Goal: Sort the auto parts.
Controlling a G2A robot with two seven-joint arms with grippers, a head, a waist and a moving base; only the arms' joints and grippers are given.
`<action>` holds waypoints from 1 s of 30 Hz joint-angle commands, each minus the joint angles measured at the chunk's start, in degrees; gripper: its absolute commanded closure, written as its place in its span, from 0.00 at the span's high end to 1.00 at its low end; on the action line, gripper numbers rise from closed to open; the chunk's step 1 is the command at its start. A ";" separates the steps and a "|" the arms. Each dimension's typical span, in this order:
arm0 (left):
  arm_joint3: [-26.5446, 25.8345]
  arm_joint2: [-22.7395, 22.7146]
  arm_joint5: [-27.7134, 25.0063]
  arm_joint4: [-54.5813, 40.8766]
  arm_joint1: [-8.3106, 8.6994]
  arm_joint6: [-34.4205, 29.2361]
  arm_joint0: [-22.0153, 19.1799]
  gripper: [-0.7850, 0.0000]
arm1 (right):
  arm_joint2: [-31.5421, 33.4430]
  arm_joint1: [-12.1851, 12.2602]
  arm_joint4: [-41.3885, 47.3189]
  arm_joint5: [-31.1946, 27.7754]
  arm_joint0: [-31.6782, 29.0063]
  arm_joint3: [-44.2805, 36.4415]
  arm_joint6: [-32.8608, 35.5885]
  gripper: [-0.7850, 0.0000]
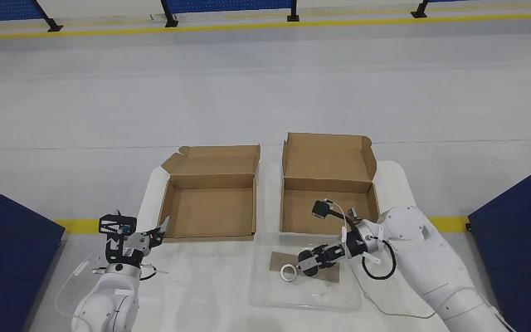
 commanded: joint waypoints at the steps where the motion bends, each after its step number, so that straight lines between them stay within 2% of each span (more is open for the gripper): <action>1: 0.00 0.00 0.00 0.00 0.00 0.00 0.00 1.00 | 0.08 -0.06 2.93 1.68 -0.72 0.41 -1.00 0.00; 6: 0.00 0.00 0.00 0.00 0.00 0.00 0.00 1.00 | -0.08 0.14 16.16 6.35 -0.80 3.43 0.03 0.00; 13: 0.00 0.00 0.00 0.00 0.00 0.00 0.00 1.00 | -3.78 1.48 27.31 9.43 0.28 5.06 0.03 0.00; 19: 0.00 0.00 0.00 0.00 0.00 0.00 0.00 1.00 | -6.85 2.74 31.99 8.99 1.43 5.37 0.03 0.00; 28: 0.00 0.00 0.00 0.00 0.00 0.00 0.00 1.00 | -6.82 2.70 32.31 9.11 1.18 4.95 -0.69 0.00; 30: 0.00 0.00 0.00 0.00 0.00 0.00 0.00 1.00 | -6.57 2.55 35.58 10.12 0.40 3.57 0.03 0.00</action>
